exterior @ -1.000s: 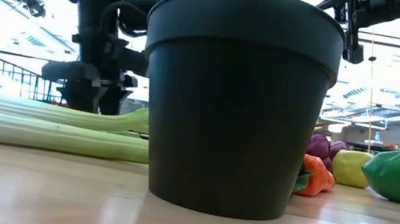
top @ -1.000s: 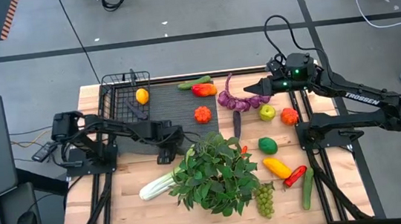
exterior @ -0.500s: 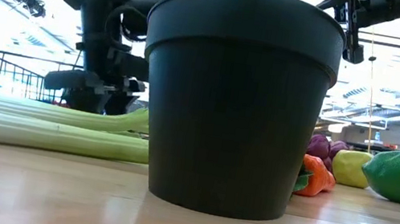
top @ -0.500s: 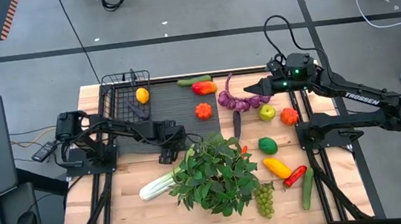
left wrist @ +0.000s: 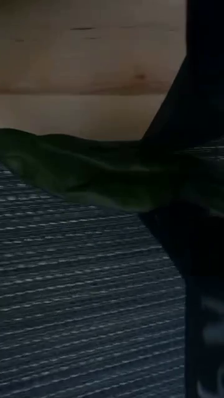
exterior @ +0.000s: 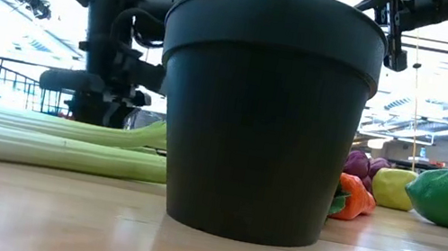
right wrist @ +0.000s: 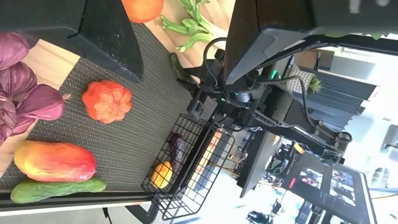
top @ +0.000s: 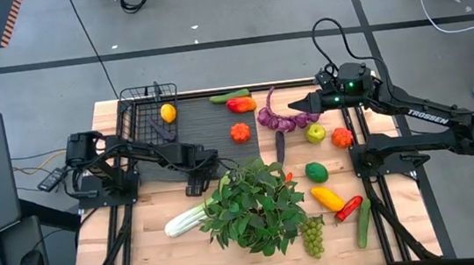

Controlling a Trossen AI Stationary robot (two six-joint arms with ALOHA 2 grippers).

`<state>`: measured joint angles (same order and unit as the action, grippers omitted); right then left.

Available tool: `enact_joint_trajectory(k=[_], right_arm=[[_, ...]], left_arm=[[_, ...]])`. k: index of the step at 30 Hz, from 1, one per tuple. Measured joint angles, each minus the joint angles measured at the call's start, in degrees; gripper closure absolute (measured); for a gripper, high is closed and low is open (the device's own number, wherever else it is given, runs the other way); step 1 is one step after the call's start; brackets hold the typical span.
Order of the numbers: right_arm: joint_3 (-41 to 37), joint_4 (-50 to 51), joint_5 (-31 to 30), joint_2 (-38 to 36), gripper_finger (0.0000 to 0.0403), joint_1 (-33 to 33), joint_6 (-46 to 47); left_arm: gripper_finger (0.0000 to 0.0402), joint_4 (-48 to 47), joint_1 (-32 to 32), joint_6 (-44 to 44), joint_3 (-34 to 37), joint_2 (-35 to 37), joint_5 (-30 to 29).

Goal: Build produce basket
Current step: Put the green chili pepper into the wire basket

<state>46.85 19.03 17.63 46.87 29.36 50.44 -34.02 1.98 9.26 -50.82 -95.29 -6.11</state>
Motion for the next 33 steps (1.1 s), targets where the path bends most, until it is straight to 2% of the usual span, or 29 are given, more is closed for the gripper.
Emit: enact_joint_trajectory(k=[6,13,17,21,26,33], right_arm=[[0.00,0.00,0.00,0.00,0.0173,0.00,-1.01],[0.00,0.00,0.12,0.00,0.0173,0.00,-1.08],[0.00,0.00,0.33,0.00,0.0173,-0.02,-1.22],[0.00,-0.02,0.38,0.00,0.0173,-0.02,-2.10],[0.00,-0.01,0.43,0.00,0.0173,-0.02,-2.49],[0.00,-0.07,1.53,0.00,0.0173,-0.02,-2.65]], left_arm=[[0.0312,-4.44,0.05,-0.07,-6.62,-0.02,-0.02],[0.0301,-11.60,0.15,-2.61,-17.78,0.01,-0.69],[0.0302,-17.48,1.18,-4.41,-22.20,0.04,-6.09],[0.0305,-23.68,4.18,-5.80,-24.44,0.04,-9.90],[0.0302,-31.95,9.59,-8.34,-25.04,0.60,-10.65],[0.0306,-30.20,16.48,-12.68,-25.06,8.50,-10.80]])
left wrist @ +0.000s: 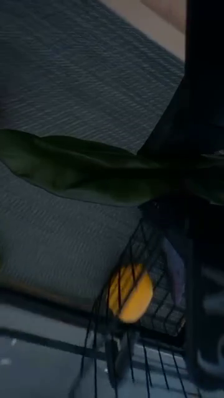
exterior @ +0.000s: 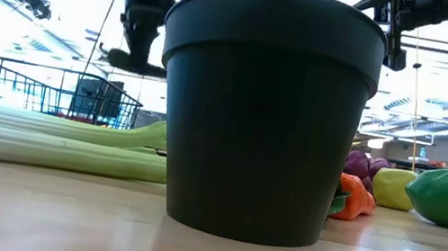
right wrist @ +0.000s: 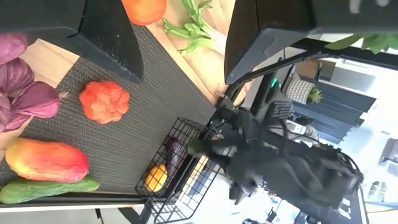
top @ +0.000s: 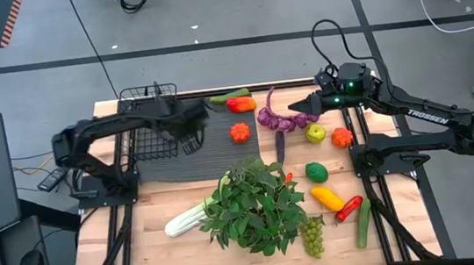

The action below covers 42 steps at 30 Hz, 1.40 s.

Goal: Build produce basket
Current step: Put the green chili pepper into the wire basket, then put the violet eggplant into the wire basket

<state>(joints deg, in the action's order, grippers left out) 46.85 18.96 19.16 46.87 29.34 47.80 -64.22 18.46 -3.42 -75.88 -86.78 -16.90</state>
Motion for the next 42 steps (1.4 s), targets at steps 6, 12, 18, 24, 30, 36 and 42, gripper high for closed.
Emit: enact_joint_trajectory(k=[6,12,18,24,30,36,42], right_arm=[[0.00,0.00,-1.44,0.00,0.0173,0.00,-2.45],[0.00,-0.09,-1.99,0.00,0.0173,0.00,-2.39],[0.00,-0.48,-2.16,-0.02,0.0173,0.00,-2.91],[0.00,-0.46,-2.14,-0.02,0.0173,0.00,-4.28],[0.00,-0.44,-1.53,-0.02,0.0173,0.00,-5.55],[0.00,0.06,-2.79,-0.02,0.0173,0.00,-7.41],[0.00,1.16,-6.07,1.81,0.0173,-0.10,-10.47]], left_arm=[[0.0304,-0.19,5.34,-4.42,0.00,7.03,-2.83],[0.0301,-0.83,13.17,-9.70,-0.02,11.14,-6.02],[0.0277,-6.46,22.19,-10.19,-0.02,11.48,-5.93],[0.0192,-8.95,29.28,-9.73,-0.02,11.48,-5.75],[0.0119,-8.93,31.42,-10.31,-0.02,11.50,-2.17],[0.0096,-7.78,27.67,-13.73,-0.01,13.55,2.60],[0.0102,-1.16,21.08,-22.05,0.00,19.11,7.11]])
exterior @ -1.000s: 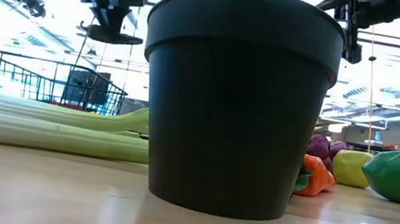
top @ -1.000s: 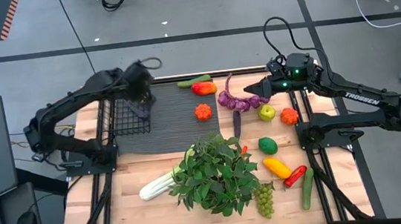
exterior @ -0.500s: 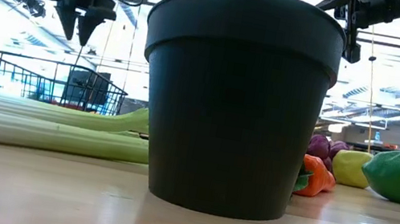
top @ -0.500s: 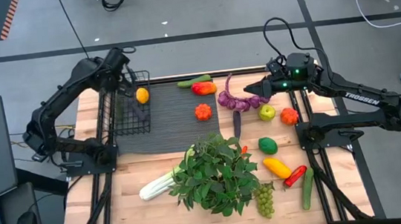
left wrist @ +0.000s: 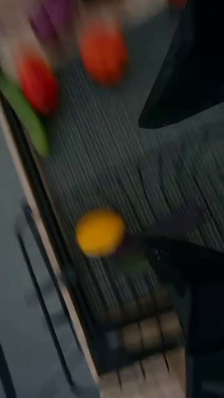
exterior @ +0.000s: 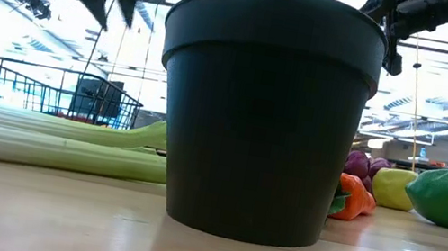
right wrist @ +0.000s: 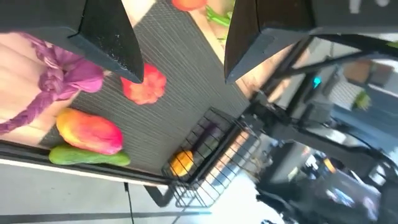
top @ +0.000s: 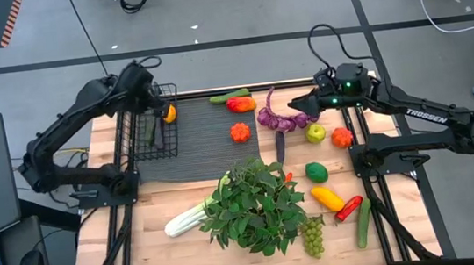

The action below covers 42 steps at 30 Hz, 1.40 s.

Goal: Build produce basket
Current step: Put the violet eggplant into the wire basket

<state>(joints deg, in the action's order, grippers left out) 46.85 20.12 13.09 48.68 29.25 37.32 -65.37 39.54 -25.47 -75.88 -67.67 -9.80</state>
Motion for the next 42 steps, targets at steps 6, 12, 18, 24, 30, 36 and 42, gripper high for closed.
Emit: enact_joint_trajectory(k=[6,12,18,24,30,36,42], right_arm=[[-0.02,-0.79,1.26,6.85,0.0173,-1.13,-3.41],[-0.02,-1.19,3.39,13.87,0.0173,-3.42,-8.09],[-0.02,-1.03,4.47,17.57,0.0167,-4.10,-12.41],[-0.02,4.21,4.54,19.25,0.0129,-4.17,-13.10],[-0.02,16.76,3.18,20.80,0.0090,-5.49,-5.15],[-0.02,22.05,-1.58,23.25,0.0084,-7.61,3.33],[-0.02,17.13,-4.03,28.10,0.0092,-9.34,9.93]], left_arm=[[0.0108,8.38,-6.84,-7.62,-0.01,5.07,5.32],[0.0108,9.78,-13.43,-10.34,-0.02,6.81,5.59],[0.0108,11.04,-19.26,-10.36,-0.02,6.03,5.61],[0.0108,13.64,-21.54,-16.03,-0.10,5.08,5.17],[0.0108,15.08,-21.54,-17.86,-0.06,4.54,4.95],[0.0108,16.01,-21.52,-17.29,0.02,3.77,4.89],[0.0109,16.69,-21.50,-14.12,0.06,2.57,4.71]])
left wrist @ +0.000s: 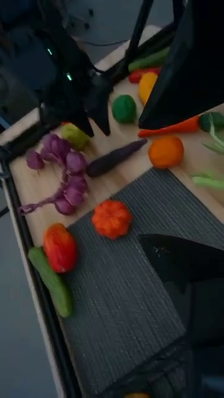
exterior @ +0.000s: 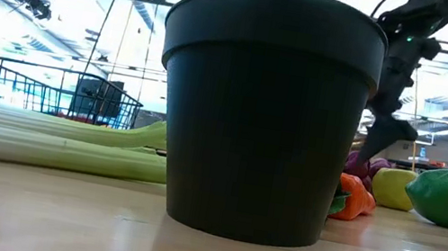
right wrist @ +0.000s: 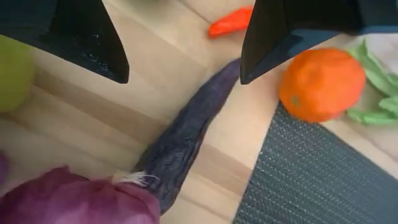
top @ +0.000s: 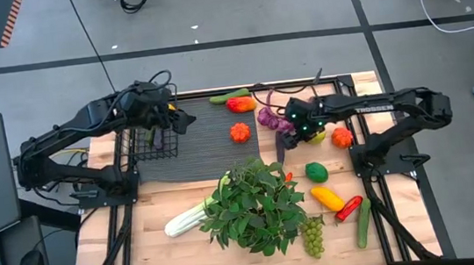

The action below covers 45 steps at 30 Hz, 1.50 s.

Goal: Build produce basket
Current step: Put the violet eggplant into the wire basket

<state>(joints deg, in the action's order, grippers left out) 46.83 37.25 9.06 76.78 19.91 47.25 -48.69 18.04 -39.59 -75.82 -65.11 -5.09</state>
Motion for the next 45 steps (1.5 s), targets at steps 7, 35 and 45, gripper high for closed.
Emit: enact_joint_trajectory(k=[7,35,45], right_arm=[[0.02,-6.88,-2.47,6.72,0.0094,-0.71,5.57],[-0.11,2.05,-12.95,13.58,0.0162,-2.61,8.41],[-0.09,2.62,-6.72,13.25,0.0301,-2.82,5.05]], left_arm=[[0.0109,0.13,-1.46,1.65,-0.04,-0.37,0.01],[0.0109,-1.80,-7.80,5.81,-0.04,-0.50,0.03],[0.0109,-2.34,-7.78,6.32,-0.06,-0.52,0.01]])
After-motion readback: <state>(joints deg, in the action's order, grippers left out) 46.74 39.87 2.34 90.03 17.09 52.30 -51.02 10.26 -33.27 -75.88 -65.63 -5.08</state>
